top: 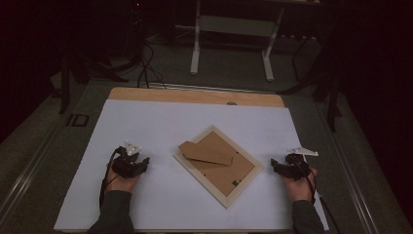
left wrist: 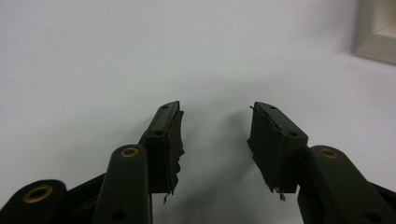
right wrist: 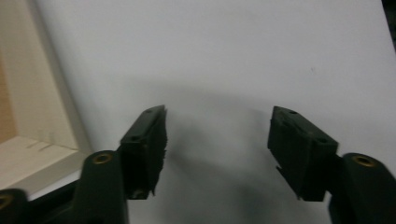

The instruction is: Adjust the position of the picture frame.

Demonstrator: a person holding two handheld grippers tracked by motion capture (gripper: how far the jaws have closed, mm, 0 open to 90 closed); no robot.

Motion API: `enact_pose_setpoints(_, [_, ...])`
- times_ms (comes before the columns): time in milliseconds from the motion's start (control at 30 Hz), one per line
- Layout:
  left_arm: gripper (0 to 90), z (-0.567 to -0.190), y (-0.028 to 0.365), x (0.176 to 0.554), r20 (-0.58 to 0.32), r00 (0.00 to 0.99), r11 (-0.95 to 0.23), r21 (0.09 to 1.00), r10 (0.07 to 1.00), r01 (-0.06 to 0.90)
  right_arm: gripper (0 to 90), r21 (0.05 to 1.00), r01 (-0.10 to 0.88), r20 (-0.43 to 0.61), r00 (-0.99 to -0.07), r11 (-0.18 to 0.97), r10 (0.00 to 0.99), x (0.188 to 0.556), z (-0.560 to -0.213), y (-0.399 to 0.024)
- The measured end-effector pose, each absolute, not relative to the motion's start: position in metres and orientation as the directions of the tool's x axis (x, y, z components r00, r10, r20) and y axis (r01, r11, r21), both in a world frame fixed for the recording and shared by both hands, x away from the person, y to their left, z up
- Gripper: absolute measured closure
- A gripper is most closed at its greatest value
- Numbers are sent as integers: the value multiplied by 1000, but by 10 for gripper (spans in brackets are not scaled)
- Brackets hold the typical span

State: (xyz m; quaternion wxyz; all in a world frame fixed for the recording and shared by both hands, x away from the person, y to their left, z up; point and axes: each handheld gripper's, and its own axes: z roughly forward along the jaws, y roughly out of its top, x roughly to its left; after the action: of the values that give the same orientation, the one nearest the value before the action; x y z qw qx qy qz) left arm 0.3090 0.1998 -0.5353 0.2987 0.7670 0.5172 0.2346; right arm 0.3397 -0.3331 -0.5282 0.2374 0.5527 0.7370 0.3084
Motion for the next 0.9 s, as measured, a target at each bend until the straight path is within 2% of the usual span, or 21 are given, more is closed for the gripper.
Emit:
enact_pose_setpoints(167, [556, -525, 199, 306, 27, 380, -283, 716, 925, 638, 454, 722, 659, -5, -299, 211, 954, 335, -524, -331])
enact_pose_setpoints(200, [571, -523, 199, 306, 26, 390, -289, 718, 920, 633, 504, 725, 655, 2, -312, 214, 950, 330, -520, -330])
enact_pose_setpoints(367, [596, -519, 197, 309, -24, 435, -291, 710, 900, 641, 564, 728, 652, 45, -354, 212, 934, 321, -515, -326])
enact_pose_setpoints(433, [594, -518, 196, 311, -35, 453, -301, 701, 891, 646, 597, 721, 653, 53, -386, 232, 921, 317, -515, -323])
enact_pose_setpoints(467, [591, -517, 196, 311, -34, 458, -304, 702, 888, 643, 661, 720, 646, 58, -422, 255, 905, 312, -514, -319])
enact_pose_setpoints(533, [587, -514, 195, 311, -47, 462, -297, 707, 886, 642, 679, 723, 640, 67, -440, 261, 895, 310, -514, -317])
enact_pose_setpoints(733, [547, -509, 193, 314, -48, 463, -293, 717, 885, 633, 844, 712, 623, 42, -499, 324, 866, 297, -514, -300])
enact_pose_setpoints(833, [548, -511, 194, 316, -55, 467, -290, 719, 882, 632, 895, 692, 633, 36, -510, 346, 859, 295, -518, -294])
enact_pose_setpoints(900, [547, -512, 194, 317, -56, 466, -289, 718, 883, 633, 897, 686, 637, 39, -514, 351, 857, 295, -520, -292])
